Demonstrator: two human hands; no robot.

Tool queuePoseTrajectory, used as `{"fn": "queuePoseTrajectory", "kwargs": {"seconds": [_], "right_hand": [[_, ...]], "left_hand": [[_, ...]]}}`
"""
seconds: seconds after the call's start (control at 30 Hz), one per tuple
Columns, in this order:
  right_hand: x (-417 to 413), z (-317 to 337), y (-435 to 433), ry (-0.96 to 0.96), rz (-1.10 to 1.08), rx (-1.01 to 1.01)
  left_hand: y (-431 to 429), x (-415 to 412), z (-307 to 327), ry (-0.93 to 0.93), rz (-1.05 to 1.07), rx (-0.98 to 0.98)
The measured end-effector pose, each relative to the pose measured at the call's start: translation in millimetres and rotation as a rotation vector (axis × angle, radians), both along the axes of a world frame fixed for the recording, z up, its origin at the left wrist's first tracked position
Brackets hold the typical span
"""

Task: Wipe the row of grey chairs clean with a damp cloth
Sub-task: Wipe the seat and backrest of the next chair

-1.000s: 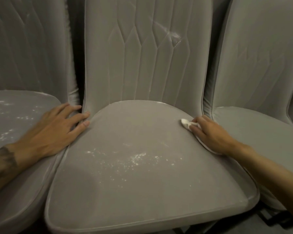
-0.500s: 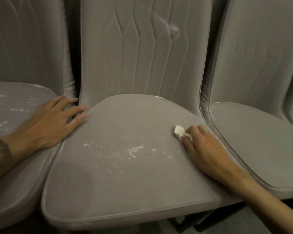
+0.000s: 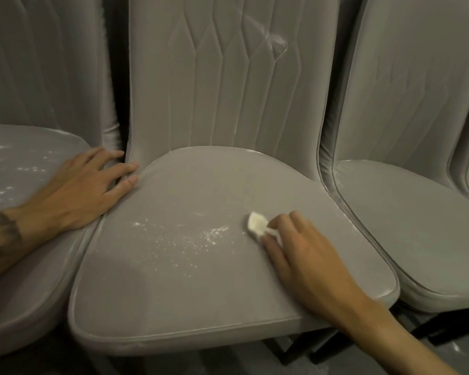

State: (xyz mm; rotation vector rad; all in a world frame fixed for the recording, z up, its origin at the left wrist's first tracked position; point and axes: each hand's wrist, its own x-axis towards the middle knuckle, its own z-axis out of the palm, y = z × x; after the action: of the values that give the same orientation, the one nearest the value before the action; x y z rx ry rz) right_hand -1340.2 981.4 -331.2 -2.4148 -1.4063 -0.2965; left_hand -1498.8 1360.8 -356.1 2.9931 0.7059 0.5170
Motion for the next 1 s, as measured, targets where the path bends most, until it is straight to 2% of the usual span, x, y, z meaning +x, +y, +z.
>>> {"fn": "queuePoseTrajectory", "kwargs": {"seconds": [0.07,0.1,0.27,0.33,0.43,0.5,0.67,0.73,0.83,0.9,0.93,1.0], "right_hand": [[3,3,-4,0.036,0.115,-0.016],[15,4,-5,0.034,0.103,-0.029],[68,13,14,0.081,-0.301,-0.011],[54,6,26,0.039,-0.205,0.024],[30,-4,23,0.021,0.099,0.001],[46,2,23,0.041,0.127,-0.046],[106,17,57,0.074,-0.279,-0.11],[88,13,73,0.1,-0.2,-0.089],[27,-2,76,0.069,0.172,0.009],[8,-1,67,0.058,0.343,-0.009],[15,2,67,0.05,0.357,-0.025],[45,6,73,0.042,0.239,-0.066]], "left_hand": [[0,0,1,0.014,0.004,-0.005],[0,-1,2,0.022,0.006,-0.004],[1,0,1,0.021,0.002,-0.003],[2,0,0,0.013,0.003,0.0],[6,0,-1,0.029,-0.002,0.014],[7,0,-2,0.036,-0.004,0.018],[1,-1,1,0.013,0.002,0.008],[-2,0,3,0.009,0.012,-0.007],[-2,-1,4,0.014,0.008,-0.002],[-1,-1,3,0.028,0.01,-0.003],[0,-1,3,0.034,0.012,-0.007],[0,-1,3,0.033,0.01,-0.01]]}}
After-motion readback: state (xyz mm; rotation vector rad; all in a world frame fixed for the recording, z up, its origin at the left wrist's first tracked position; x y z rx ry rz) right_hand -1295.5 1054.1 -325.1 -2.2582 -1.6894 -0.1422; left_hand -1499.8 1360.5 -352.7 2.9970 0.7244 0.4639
